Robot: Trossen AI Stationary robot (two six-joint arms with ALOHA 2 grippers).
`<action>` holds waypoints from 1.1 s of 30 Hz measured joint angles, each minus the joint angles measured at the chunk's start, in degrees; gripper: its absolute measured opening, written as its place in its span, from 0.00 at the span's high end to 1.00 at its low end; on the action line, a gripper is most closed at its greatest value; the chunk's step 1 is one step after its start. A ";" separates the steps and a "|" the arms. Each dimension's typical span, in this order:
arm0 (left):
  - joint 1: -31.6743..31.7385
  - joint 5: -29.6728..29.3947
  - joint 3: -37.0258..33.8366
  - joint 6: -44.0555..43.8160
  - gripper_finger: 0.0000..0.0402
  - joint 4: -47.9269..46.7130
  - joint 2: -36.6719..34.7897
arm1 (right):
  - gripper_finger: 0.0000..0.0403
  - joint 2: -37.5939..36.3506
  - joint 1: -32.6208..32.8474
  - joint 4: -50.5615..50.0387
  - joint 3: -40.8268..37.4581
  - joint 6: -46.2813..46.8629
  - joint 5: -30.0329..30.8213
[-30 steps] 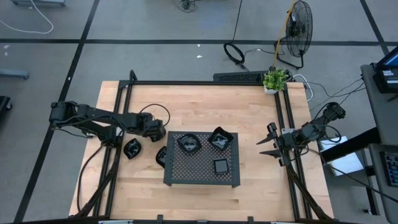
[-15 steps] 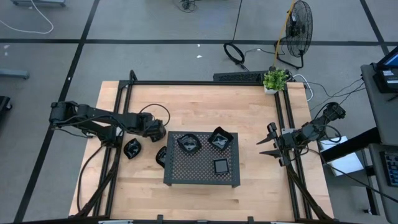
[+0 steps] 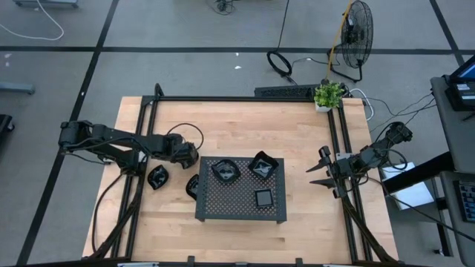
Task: Pick & Place Mini shaped plates
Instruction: Stack the black leaf-shaped plate on top of the black leaf-shaped plate on the shelf
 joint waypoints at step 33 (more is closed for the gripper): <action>0.02 -19.88 39.07 33.06 0.98 -27.10 -0.15 | 0.59 0.00 -0.01 -0.02 -0.01 0.01 0.00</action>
